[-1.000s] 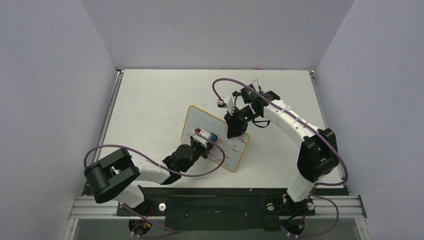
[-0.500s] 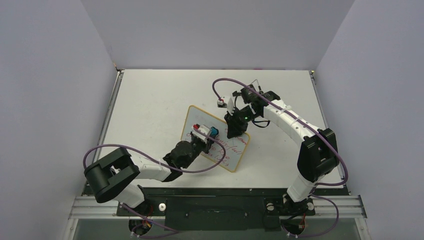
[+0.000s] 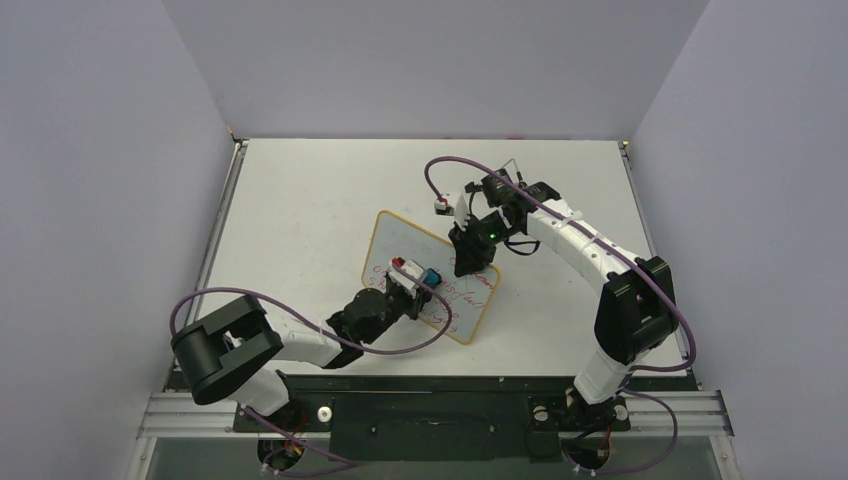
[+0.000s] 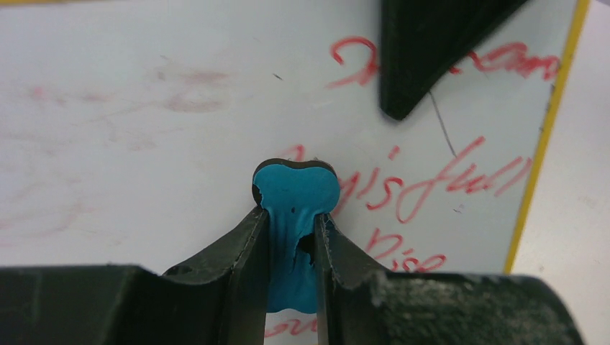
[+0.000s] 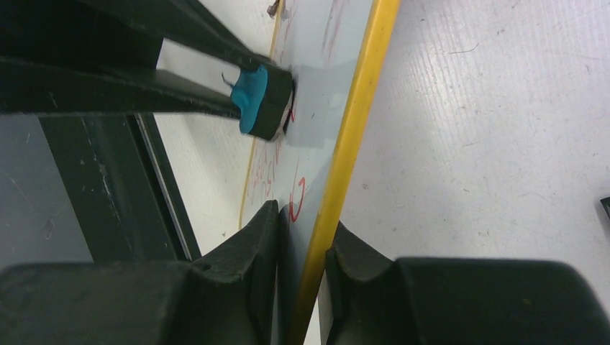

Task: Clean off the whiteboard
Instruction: Erase the whiteboard at the center of the board.

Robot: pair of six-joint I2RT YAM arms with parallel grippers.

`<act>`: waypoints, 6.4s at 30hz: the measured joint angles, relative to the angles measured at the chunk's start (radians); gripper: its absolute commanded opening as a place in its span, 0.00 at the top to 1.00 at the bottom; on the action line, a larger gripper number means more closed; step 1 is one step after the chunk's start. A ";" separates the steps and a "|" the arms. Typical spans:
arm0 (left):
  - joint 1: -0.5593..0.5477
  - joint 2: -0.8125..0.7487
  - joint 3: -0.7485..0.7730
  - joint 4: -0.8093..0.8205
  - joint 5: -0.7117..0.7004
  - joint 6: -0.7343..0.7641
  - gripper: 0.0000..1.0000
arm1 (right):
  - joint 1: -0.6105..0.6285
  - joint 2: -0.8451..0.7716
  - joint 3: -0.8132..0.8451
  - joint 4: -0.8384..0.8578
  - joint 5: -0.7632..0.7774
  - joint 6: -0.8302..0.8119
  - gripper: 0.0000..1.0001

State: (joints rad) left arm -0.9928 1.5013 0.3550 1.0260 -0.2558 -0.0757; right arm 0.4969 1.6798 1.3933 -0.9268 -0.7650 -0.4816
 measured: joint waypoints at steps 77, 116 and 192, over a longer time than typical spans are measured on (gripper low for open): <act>0.000 -0.093 0.074 -0.289 -0.137 -0.081 1.00 | -0.005 0.001 0.000 0.002 0.004 0.003 1.00; -0.016 -0.161 0.024 -0.346 -0.105 -0.113 1.00 | 0.016 0.001 0.000 -0.008 -0.004 -0.008 1.00; -0.151 -0.155 -0.019 -0.329 -0.069 -0.087 1.00 | 0.029 0.016 0.000 -0.046 -0.021 -0.016 1.00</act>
State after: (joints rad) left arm -1.1439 1.3464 0.3363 0.6968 -0.3248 -0.1627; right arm 0.5262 1.6955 1.3933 -0.9730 -0.7856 -0.4973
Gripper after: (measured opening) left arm 0.201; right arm 0.173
